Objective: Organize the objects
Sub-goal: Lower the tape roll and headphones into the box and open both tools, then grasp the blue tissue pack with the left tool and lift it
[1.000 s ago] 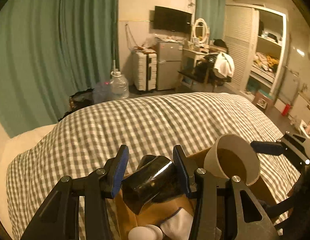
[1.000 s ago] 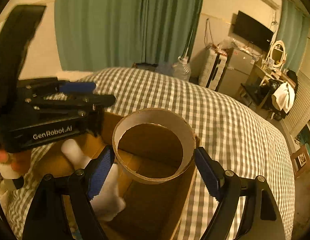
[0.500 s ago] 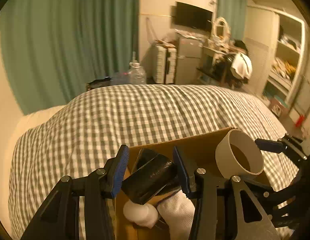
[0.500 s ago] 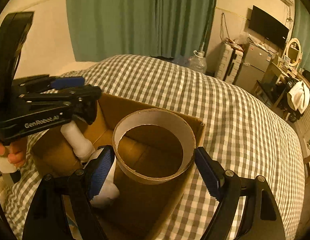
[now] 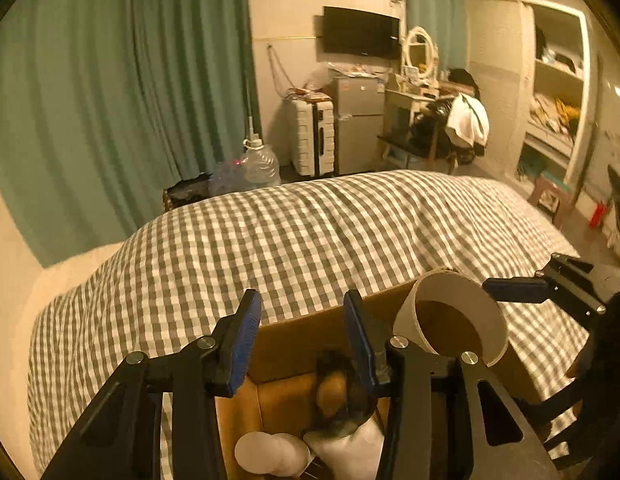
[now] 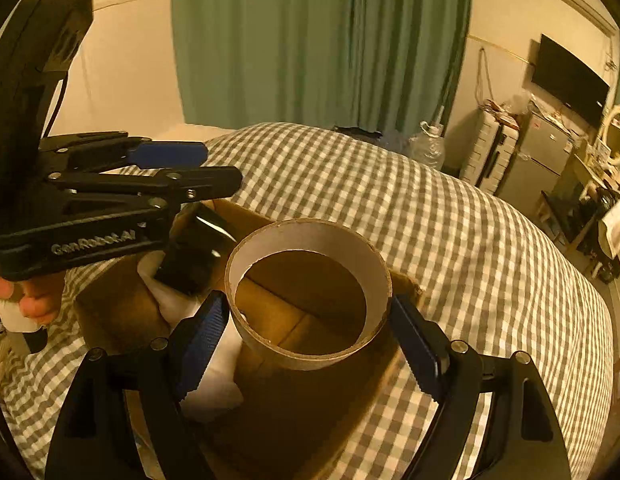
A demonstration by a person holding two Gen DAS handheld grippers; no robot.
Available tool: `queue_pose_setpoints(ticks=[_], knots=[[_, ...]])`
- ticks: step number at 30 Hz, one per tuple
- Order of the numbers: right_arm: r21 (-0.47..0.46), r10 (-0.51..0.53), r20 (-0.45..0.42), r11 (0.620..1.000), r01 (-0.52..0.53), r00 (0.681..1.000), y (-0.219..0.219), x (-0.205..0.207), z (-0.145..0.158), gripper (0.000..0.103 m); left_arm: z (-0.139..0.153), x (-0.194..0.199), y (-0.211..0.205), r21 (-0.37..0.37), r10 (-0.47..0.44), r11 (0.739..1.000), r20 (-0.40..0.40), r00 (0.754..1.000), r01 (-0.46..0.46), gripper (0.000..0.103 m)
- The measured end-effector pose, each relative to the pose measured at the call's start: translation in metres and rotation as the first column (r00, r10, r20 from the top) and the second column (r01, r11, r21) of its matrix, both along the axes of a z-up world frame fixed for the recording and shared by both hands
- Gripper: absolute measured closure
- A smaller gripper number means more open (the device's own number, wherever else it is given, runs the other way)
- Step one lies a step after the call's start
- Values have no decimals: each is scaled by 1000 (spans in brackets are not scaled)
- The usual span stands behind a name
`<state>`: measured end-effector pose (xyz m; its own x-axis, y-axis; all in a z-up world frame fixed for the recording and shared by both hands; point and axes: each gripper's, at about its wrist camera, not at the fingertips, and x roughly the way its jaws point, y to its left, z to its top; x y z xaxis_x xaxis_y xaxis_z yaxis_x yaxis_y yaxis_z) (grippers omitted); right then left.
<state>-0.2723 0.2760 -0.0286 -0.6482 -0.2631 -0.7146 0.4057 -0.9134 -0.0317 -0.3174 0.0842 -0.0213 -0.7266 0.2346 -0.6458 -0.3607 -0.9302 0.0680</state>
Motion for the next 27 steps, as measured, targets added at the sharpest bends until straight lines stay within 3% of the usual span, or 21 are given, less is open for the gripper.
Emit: queue_pose_setpoints(ticks=[2, 4, 6, 7, 10, 17, 20, 27], knots=[[-14, -19, 6, 1000, 19, 1000, 0, 2, -2, 20, -1, 1, 1, -11, -23, 1000, 7, 1000, 23, 55], [-34, -39, 23, 999, 40, 999, -1, 4, -3, 15, 1, 7, -2, -22, -24, 999, 2, 1000, 24, 40], [-44, -76, 30, 996, 77, 997, -2, 9, 2, 11, 8, 18, -8, -10, -14, 1000, -21, 1000, 14, 17], [-44, -86, 34, 995, 87, 996, -3, 10, 5, 11, 12, 24, -12, 4, -11, 1000, -32, 999, 11, 14], [-20, -106, 32, 994, 107, 994, -2, 18, 20, 10, 26, 38, -23, 28, -6, 1000, -42, 999, 8, 11], [25, -134, -46, 990, 135, 990, -15, 55, 62, 10, 51, 85, -55, -3, 65, 998, -35, 997, -65, 7], [53, -163, -71, 984, 167, 984, -20, 74, 77, 10, 52, 108, -64, -19, 79, 997, -14, 997, -79, 7], [85, -76, -74, 993, 82, 994, -33, 122, 76, 10, 33, 174, -71, -48, 150, 988, 8, 989, -150, 7]])
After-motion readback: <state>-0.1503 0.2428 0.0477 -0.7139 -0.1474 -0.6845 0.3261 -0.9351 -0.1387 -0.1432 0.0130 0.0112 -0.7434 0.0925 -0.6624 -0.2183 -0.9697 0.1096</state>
